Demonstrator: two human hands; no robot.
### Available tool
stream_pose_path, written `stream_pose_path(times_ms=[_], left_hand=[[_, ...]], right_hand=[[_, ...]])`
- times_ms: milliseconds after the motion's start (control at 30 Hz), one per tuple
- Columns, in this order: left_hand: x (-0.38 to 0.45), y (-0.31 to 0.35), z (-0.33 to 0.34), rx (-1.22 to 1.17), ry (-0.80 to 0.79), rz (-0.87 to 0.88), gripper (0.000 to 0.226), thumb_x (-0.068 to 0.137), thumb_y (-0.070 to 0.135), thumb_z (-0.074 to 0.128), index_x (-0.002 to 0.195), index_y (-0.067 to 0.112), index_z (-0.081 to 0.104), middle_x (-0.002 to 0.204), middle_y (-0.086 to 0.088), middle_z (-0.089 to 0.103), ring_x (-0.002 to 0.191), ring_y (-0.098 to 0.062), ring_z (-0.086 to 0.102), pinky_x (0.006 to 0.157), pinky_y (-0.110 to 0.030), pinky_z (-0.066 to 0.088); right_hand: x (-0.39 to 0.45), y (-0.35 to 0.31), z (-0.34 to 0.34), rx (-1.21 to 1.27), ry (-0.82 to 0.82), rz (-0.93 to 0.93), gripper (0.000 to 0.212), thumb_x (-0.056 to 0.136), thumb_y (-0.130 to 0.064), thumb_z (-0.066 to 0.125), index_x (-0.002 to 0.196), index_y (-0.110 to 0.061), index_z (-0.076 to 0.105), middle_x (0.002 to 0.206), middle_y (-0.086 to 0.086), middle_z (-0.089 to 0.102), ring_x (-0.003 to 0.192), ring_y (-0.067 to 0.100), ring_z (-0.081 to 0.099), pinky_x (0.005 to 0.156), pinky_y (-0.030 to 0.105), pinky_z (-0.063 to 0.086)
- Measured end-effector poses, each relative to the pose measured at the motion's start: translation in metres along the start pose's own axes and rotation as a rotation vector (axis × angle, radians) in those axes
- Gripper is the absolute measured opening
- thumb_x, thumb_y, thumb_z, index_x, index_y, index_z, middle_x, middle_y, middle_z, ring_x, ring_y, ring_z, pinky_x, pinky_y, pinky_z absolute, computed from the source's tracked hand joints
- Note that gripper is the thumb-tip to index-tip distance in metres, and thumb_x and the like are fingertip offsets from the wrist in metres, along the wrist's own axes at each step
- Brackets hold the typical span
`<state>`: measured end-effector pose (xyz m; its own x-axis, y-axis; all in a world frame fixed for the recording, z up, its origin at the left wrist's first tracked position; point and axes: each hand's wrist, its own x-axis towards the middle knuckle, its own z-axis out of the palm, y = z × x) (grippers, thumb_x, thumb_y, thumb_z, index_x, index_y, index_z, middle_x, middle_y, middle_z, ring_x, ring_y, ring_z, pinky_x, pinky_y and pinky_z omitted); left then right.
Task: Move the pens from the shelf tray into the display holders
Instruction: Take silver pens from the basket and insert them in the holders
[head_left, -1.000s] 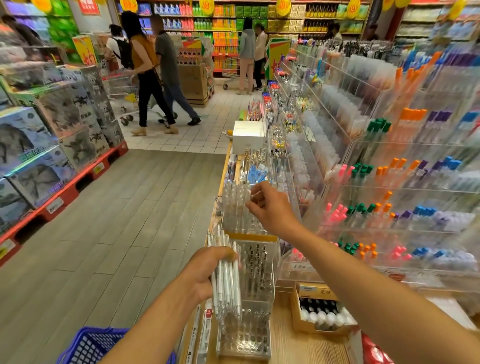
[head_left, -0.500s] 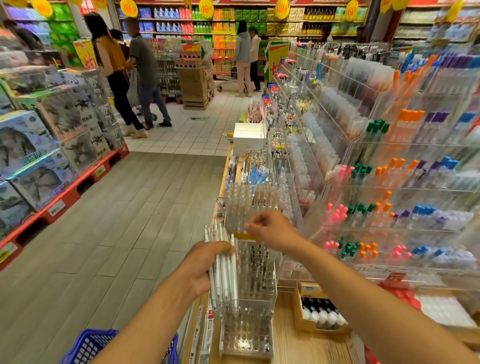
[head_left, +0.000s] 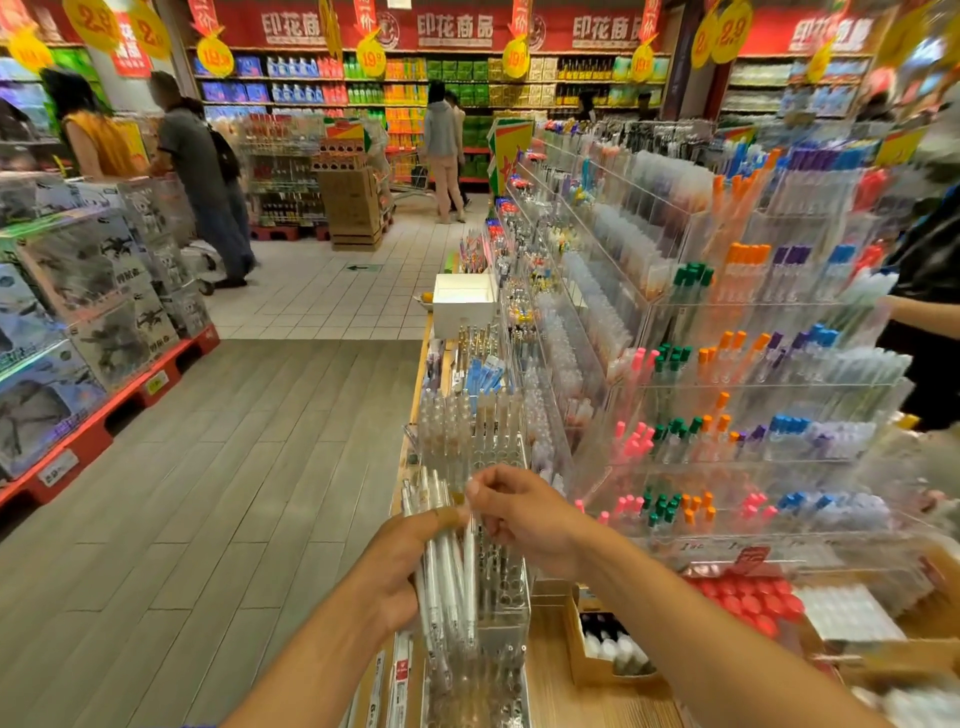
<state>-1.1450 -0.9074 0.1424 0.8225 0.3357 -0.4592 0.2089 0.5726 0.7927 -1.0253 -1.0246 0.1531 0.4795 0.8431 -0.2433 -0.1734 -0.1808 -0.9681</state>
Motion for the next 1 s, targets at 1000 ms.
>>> stream_pose_path(times_ms=[1000], left_hand=[[0.013,0.012,-0.012,-0.164,-0.117,-0.125,0.014,0.078,-0.009,0.055,0.09,-0.004,0.058,0.071,-0.017,0.059,0.051,-0.022,0.059,0.051,-0.032,0.057]], right_hand=[[0.066,-0.033,-0.031,-0.683,0.538,-0.485,0.009,0.102,-0.022,0.049,0.104,-0.014,0.044,0.083,0.008,0.062,0.075,0.028,0.061,0.07,0.05,0.052]])
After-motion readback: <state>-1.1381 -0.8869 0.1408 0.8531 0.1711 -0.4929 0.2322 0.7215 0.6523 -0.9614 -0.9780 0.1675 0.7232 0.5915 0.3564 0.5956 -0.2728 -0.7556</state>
